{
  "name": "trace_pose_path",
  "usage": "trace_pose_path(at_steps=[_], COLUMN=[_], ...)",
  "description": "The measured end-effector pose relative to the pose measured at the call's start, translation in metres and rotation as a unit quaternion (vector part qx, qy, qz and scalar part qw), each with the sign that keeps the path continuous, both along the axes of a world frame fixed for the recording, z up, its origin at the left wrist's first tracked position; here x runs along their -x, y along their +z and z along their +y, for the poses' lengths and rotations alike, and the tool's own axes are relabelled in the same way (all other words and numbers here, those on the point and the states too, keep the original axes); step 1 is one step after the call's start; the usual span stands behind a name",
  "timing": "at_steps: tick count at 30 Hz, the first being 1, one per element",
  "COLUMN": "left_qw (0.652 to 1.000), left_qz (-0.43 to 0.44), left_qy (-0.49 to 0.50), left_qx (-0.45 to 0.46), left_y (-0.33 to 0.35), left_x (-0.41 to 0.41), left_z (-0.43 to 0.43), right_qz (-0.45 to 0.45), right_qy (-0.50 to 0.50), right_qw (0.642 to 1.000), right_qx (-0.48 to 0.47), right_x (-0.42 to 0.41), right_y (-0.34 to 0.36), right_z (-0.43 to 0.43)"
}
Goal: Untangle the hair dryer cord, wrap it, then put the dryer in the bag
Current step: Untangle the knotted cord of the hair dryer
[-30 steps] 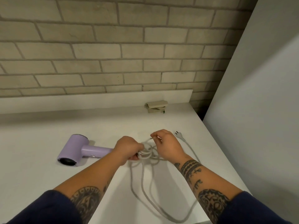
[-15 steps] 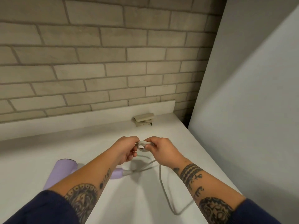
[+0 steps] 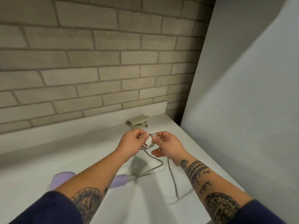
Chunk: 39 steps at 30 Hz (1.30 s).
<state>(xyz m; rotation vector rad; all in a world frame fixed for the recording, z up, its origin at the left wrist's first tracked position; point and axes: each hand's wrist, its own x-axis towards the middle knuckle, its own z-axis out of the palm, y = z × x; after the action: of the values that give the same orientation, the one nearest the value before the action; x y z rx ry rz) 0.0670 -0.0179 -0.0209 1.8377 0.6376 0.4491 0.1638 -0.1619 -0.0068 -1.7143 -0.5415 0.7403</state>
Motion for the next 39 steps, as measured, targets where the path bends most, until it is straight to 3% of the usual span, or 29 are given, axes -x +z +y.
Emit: trace_pose_path(at_steps=[4, 7, 11, 18, 23, 31, 39], left_qw=[0.999, 0.998, 0.997, 0.994, 0.993, 0.989, 0.989], left_qz=[-0.02, -0.034, -0.046, -0.048, -0.049, -0.06, -0.057], left_qy=[0.035, 0.011, -0.006, -0.025, -0.033, -0.005, -0.014], left_qx=[0.036, 0.046, 0.059, 0.093, 0.099, 0.136, 0.132], left_y=[-0.002, -0.006, -0.01, -0.017, -0.019, -0.013, -0.01], left_x=[0.003, 0.005, 0.008, 0.011, 0.007, 0.001, -0.007], left_z=[0.005, 0.004, 0.0, 0.001, -0.003, 0.004, -0.003], right_qz=[-0.044, -0.101, -0.113, -0.136, -0.134, -0.085, -0.154], right_qy=[-0.037, -0.088, -0.14, -0.118, -0.123, -0.079, -0.09], right_qw=[0.998, 0.99, 0.983, 0.982, 0.983, 0.993, 0.983], right_qx=[0.026, 0.036, 0.035, 0.058, 0.025, 0.032, 0.04], right_x=[0.006, 0.013, 0.021, 0.036, 0.039, 0.011, -0.001], right_y=[0.001, -0.003, -0.005, -0.01, -0.013, -0.01, -0.011], right_z=[-0.012, -0.016, -0.01, 0.005, 0.009, -0.008, -0.016])
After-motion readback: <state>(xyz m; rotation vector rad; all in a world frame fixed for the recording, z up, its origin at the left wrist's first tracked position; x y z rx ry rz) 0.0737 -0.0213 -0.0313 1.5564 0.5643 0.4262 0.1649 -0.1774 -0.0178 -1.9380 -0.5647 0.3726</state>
